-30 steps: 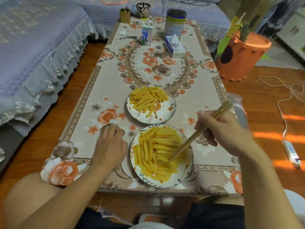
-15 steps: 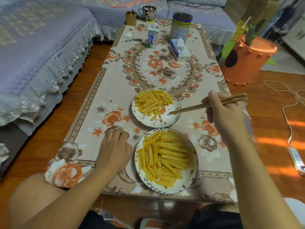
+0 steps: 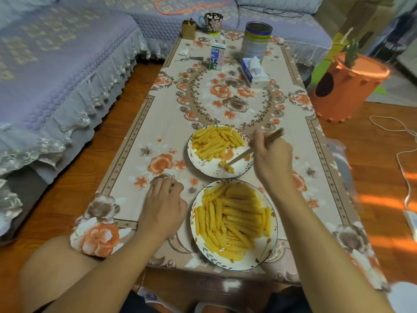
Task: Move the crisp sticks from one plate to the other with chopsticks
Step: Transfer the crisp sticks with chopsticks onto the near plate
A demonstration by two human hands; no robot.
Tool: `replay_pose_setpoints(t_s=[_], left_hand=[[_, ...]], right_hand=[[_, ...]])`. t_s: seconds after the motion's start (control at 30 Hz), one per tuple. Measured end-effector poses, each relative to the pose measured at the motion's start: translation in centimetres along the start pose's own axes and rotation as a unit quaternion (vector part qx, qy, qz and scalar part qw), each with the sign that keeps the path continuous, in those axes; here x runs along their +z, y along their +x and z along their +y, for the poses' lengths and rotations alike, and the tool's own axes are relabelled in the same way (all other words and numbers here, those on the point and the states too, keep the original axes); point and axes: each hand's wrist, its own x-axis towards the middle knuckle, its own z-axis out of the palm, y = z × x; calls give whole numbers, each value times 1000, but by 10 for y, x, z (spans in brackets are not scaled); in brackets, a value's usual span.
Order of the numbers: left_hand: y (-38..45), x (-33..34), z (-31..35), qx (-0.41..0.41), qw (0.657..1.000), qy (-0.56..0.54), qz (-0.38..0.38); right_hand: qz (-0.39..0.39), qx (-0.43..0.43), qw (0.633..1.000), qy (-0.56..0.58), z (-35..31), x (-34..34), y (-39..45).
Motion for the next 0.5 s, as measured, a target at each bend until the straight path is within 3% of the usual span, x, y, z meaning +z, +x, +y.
replay_pose_setpoints(t_s=[0.13, 0.23, 0.4, 0.5], left_hand=[[0, 2, -2, 6, 1000, -7, 9], [0, 4, -2, 8, 1000, -8, 12], [-1, 4, -1, 13, 1000, -6, 16], [-1, 3, 0, 11, 1000, -7, 19]], right_hand=[[1, 94, 988, 125, 3, -50, 4], [-51, 134, 967, 212, -1, -91, -4], [-241, 86, 961, 101, 0, -117, -44], [-263, 75, 959, 71, 0, -111, -65]])
